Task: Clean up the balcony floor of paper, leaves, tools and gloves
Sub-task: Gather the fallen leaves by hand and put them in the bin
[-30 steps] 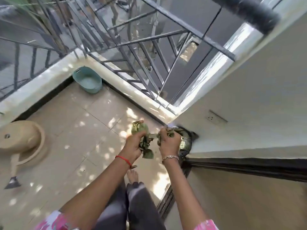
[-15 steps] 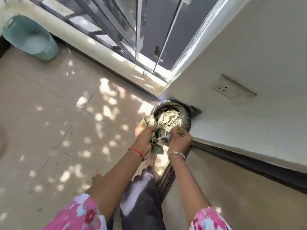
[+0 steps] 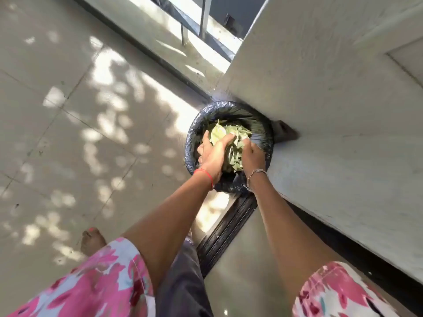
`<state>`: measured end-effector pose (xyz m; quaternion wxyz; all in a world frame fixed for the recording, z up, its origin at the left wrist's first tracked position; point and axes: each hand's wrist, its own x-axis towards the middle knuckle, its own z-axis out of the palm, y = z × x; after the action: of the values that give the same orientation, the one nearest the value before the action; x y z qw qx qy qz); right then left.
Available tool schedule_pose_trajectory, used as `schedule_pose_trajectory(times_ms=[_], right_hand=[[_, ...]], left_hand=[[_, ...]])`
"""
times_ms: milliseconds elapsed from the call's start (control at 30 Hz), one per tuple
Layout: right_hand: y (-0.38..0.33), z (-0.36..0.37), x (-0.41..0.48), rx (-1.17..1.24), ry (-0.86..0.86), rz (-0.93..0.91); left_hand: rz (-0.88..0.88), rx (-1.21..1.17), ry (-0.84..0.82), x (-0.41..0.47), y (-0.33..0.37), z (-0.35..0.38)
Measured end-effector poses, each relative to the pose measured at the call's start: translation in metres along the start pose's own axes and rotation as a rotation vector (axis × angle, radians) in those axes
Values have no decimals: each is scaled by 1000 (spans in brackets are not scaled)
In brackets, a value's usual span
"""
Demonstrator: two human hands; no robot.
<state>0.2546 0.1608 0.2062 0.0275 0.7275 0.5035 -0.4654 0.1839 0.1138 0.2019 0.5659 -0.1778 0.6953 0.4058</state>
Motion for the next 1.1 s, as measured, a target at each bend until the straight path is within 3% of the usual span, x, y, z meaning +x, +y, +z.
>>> schedule_pose_trajectory(times_ms=[100, 233, 367, 533, 667, 867, 1000, 1100], right_hand=[[-1, -4, 5, 3, -98, 33], [-1, -8, -3, -176, -145, -39], [-20, -11, -23, -308, -160, 2], [-50, 4, -66, -549, -140, -220], [-88, 58, -154, -691, -243, -423], [-129, 144, -311, -1116, -413, -903], [-151, 207, -430, -1275, -456, -1152], [-163, 247, -518, -1344, -501, -1339]], left_hand=[[19, 135, -49, 3, -1, -2], [138, 287, -134, 3, 2, -12], [294, 509, -142, -16, 21, -35], [474, 728, -140, -48, 44, -84], [567, 756, -57, -96, 59, -178], [701, 853, 101, -185, 61, -341], [690, 977, 369, -255, 31, -476], [609, 899, 545, -307, -7, -565]])
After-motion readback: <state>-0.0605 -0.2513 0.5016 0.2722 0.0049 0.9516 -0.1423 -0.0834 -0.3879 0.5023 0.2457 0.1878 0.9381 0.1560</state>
